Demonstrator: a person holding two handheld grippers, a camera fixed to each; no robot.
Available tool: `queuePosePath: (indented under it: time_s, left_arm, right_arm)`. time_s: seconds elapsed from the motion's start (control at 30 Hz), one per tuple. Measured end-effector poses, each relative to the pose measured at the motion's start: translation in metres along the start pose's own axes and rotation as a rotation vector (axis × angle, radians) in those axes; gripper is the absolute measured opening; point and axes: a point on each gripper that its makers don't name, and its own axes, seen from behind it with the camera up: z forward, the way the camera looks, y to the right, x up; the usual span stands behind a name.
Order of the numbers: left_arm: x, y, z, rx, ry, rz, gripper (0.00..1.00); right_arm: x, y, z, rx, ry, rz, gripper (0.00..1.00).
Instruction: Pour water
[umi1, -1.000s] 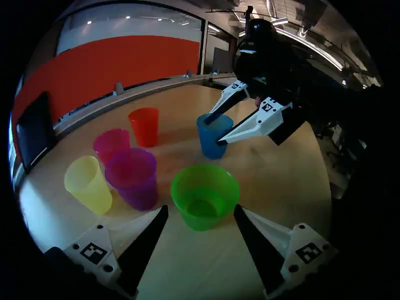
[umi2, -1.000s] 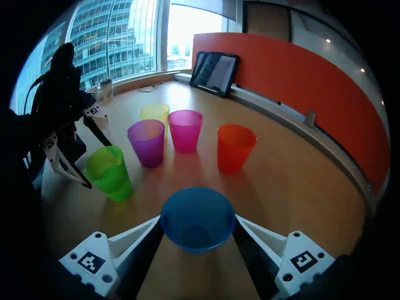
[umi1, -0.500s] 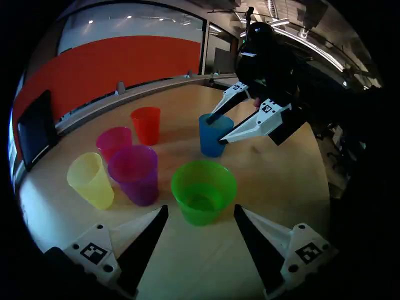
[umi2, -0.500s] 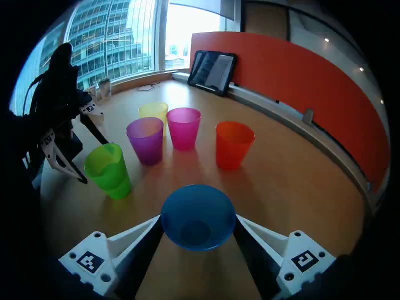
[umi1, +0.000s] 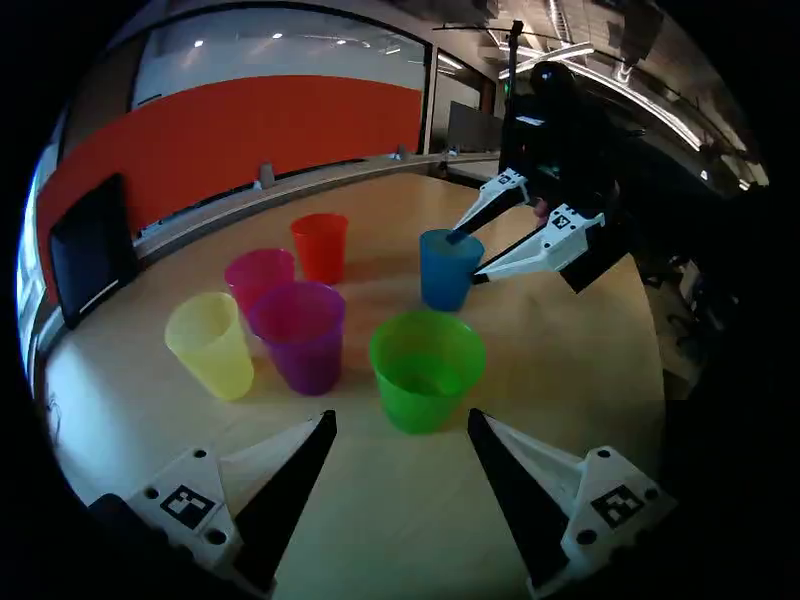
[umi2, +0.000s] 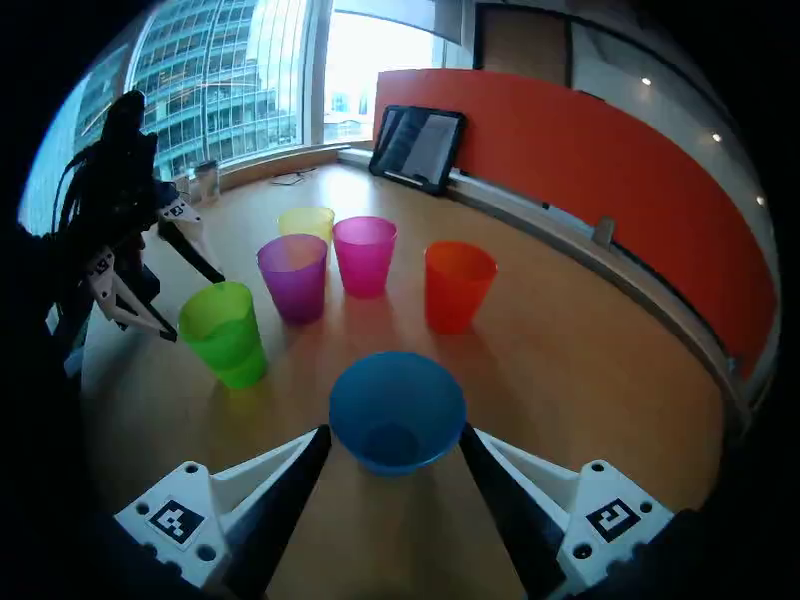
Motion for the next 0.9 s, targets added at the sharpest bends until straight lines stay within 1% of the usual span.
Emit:
queuePosePath:
  time_s: [0.17,0.3,0.4,0.57,0.77,0.9]
  left_arm:
    - [-0.006,-0.009,-0.014,0.045,0.009,-0.021,0.98]
    - [-0.009,-0.023,-0.028,0.106,0.031,-0.047,0.98]
    - [-0.013,-0.031,-0.038,0.142,0.051,-0.076,0.98]
    - [-0.018,-0.038,-0.054,0.187,0.078,-0.112,0.98]
    - [-0.022,-0.048,-0.07,0.244,0.097,-0.119,0.98]
    - [-0.02,-0.054,-0.079,0.281,0.124,-0.126,0.98]
  right_arm:
    - [-0.009,0.003,-0.013,-0.023,0.005,0.018,1.0]
    - [-0.017,0.006,-0.024,-0.051,0.014,0.036,1.0]
    - [-0.024,0.009,-0.033,-0.07,0.021,0.052,1.0]
    - [-0.034,0.012,-0.047,-0.1,0.033,0.076,1.0]
    - [-0.039,0.019,-0.062,-0.137,0.052,0.096,1.0]
    - [-0.036,0.022,-0.07,-0.161,0.081,0.119,1.0]
